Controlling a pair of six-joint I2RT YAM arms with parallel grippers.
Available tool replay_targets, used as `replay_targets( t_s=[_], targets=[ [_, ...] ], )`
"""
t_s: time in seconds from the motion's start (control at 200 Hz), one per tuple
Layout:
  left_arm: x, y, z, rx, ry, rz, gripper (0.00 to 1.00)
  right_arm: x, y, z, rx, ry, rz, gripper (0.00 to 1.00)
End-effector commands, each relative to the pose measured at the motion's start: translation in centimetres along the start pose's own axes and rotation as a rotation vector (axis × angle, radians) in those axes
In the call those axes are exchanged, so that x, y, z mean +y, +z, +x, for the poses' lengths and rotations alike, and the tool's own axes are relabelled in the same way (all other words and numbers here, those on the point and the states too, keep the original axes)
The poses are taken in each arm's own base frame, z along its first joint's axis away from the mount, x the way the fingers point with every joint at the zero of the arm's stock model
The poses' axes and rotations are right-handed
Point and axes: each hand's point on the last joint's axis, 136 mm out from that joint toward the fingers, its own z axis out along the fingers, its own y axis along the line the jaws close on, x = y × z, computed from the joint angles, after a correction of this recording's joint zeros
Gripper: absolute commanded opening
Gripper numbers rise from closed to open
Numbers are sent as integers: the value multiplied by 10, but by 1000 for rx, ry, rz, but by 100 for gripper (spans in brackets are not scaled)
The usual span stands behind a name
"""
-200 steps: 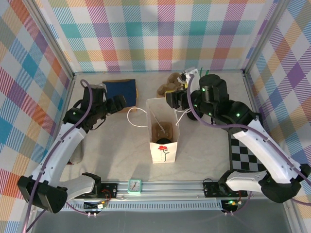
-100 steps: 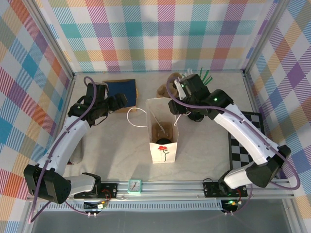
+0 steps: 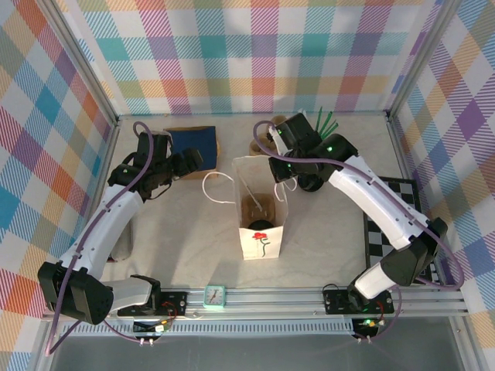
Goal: Pack the takeout coffee
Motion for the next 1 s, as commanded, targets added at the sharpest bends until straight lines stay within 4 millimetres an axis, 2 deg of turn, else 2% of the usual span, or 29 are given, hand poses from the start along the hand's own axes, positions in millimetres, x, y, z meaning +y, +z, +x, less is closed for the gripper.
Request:
replay_targets(
  t_s=[0.0,0.215,0.44,0.605,0.65,0.77,0.795,0.9,0.995],
  targets=[
    [-1,-7,-11,-26,6,7,86,-4,-10,-12,-26,-31,28,8],
    [-2,-7,-12,-23,12,7,86,-21,-9,-26,-24,-70,71,7],
    [-2,-9,-13,-22,23,3,86,-42,5,-28,13,-51,108,9],
    [-4,-6,-14,-11,34,8,86,-45,2,-33,-1,-44,115,12],
    [-5,-3,-14,-3,41,7,86,-44,-1,-35,-10,-41,109,21],
    [-5,7,-16,24,67,-9,86,-40,-19,-45,-51,-37,90,66],
    [-5,10,-17,27,74,-13,86,-40,-24,-48,-64,-35,89,72],
    [-1,28,-22,41,94,-62,85,-40,-52,-61,-144,-31,96,84],
    [-5,48,-30,43,100,-64,85,-45,-80,-72,-240,-21,127,88]
  ],
)
